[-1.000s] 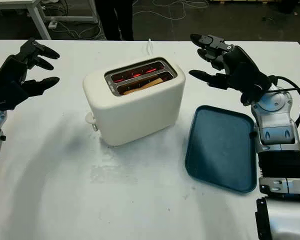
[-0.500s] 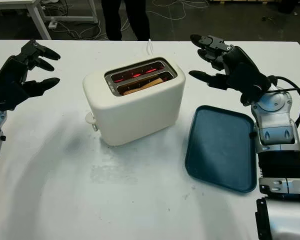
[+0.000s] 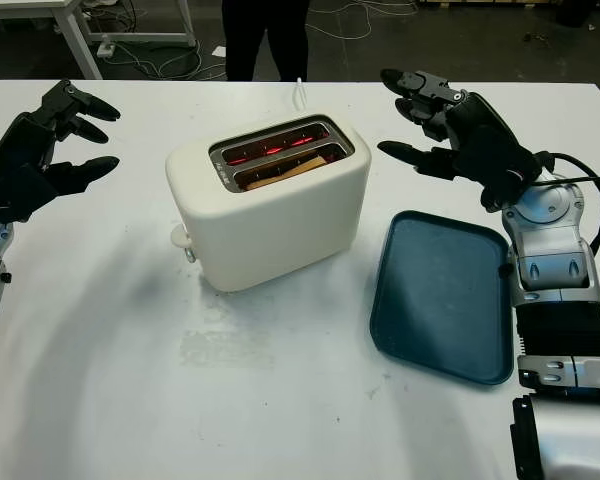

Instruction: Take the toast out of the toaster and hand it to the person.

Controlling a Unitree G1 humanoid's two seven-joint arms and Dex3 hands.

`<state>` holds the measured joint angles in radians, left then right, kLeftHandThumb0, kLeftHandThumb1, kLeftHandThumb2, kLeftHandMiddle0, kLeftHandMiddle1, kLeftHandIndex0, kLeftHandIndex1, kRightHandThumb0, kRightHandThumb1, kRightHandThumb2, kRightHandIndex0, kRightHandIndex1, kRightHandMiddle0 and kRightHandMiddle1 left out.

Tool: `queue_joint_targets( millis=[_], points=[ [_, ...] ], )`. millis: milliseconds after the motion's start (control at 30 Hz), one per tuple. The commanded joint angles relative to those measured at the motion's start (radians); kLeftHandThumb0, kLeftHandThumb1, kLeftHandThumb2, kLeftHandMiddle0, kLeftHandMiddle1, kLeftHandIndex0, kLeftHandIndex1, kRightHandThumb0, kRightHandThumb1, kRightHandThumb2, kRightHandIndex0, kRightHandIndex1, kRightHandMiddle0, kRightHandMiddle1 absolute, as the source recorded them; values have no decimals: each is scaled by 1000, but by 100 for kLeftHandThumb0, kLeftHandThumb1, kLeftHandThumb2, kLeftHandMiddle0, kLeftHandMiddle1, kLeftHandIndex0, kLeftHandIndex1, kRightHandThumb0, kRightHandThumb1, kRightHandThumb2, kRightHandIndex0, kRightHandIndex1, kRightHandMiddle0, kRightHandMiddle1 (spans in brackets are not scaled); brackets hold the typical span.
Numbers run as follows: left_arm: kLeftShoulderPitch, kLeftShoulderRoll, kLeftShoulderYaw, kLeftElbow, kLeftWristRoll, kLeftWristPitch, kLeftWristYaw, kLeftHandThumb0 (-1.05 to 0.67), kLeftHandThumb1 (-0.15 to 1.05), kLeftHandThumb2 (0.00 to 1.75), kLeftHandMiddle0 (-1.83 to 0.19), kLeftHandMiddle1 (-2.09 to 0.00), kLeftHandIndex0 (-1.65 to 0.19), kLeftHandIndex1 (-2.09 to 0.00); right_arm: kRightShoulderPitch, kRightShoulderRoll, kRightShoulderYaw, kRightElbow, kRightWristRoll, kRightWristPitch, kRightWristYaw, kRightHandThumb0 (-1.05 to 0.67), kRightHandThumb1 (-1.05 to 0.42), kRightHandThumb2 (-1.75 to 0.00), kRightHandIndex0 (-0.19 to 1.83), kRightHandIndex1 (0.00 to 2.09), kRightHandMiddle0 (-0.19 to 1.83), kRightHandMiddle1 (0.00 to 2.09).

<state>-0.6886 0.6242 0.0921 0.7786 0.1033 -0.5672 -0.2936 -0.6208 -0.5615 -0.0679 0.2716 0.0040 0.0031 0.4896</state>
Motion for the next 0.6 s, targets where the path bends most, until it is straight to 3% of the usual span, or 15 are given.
queue_joint_targets(
  millis=[0, 567],
  points=[
    [15, 12, 5, -18, -7, 0, -3, -105, 92, 35, 0, -155, 0, -137, 8, 5, 1, -10, 1, 7, -5, -70, -92, -20, 23, 1, 26, 0],
    [17, 9, 7, -15, -14, -3, -5, -105, 92, 35, 0, -154, 0, -136, 9, 5, 2, -19, -2, 19, -10, -67, -92, -19, 24, 1, 26, 0]
  ],
)
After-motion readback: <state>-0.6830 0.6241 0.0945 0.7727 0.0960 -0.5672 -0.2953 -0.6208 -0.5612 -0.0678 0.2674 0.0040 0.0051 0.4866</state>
